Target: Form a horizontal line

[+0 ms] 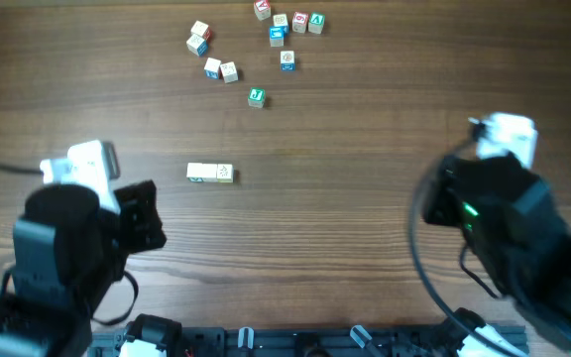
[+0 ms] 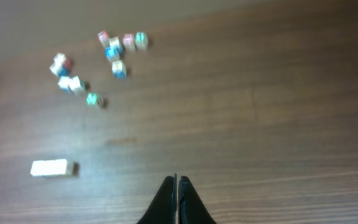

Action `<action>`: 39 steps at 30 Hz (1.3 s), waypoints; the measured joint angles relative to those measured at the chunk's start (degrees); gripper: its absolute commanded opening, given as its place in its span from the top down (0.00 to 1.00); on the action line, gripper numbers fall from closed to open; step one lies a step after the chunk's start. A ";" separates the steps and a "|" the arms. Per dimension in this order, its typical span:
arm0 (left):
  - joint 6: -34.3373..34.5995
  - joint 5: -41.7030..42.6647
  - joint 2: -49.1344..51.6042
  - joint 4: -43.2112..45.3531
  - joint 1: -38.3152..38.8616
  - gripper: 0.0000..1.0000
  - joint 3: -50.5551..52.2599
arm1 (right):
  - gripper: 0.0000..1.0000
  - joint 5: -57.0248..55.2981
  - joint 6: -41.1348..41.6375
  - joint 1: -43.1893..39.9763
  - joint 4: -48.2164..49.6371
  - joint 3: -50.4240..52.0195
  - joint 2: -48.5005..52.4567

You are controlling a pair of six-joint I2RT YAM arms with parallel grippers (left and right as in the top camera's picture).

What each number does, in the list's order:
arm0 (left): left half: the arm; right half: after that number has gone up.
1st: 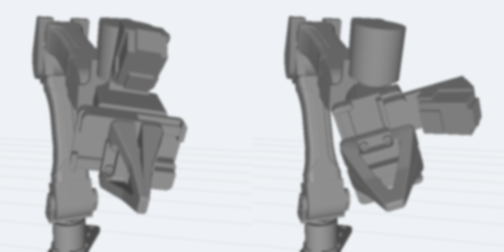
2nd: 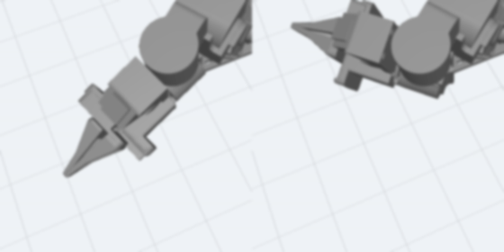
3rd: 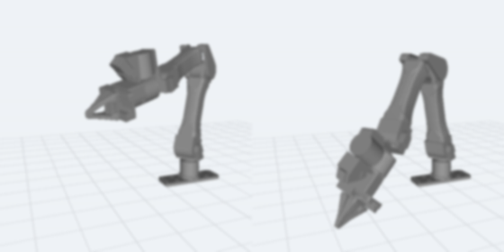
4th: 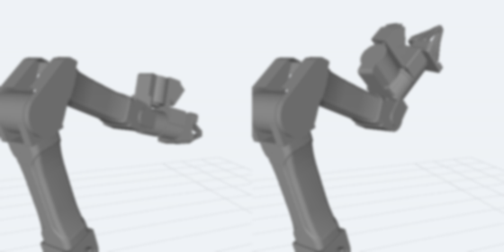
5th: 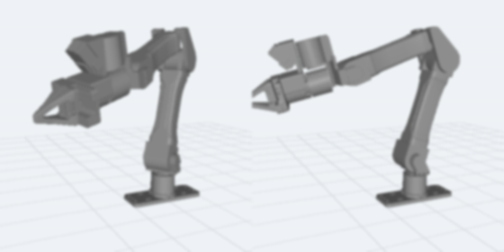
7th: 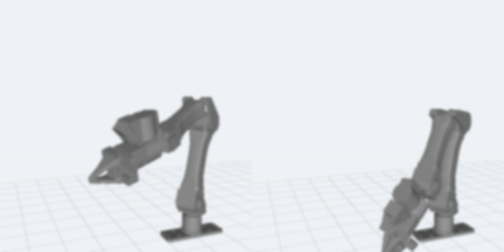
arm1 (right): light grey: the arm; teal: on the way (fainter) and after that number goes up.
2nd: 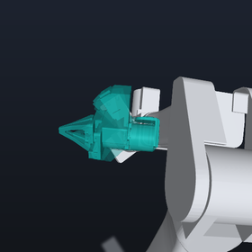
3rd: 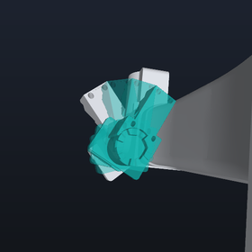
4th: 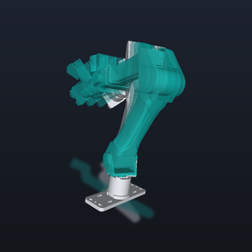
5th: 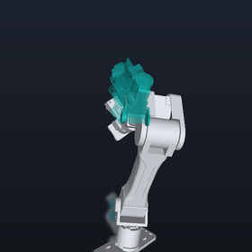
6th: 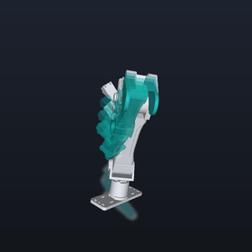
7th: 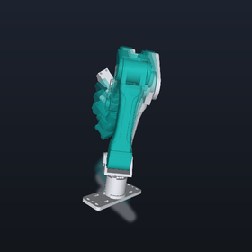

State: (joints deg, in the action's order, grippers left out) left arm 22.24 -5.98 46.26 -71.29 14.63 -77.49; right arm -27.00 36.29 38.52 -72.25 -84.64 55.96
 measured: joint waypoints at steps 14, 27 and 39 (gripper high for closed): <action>1.68 -1.51 -3.58 0.96 0.00 0.00 9.84 | 0.00 -5.81 -0.74 0.00 -1.42 0.00 -3.74; 1.68 -1.51 -3.56 0.94 0.00 0.00 9.84 | 0.00 -5.79 -0.74 0.00 -1.46 0.00 0.13; 1.68 -1.51 -3.56 0.94 0.00 0.00 9.84 | 0.00 -4.55 -1.03 -9.51 -0.37 0.15 -6.43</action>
State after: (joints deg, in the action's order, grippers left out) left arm 23.92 -7.49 42.70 -70.35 14.63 -67.66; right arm -31.55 35.27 29.02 -72.62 -84.49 49.54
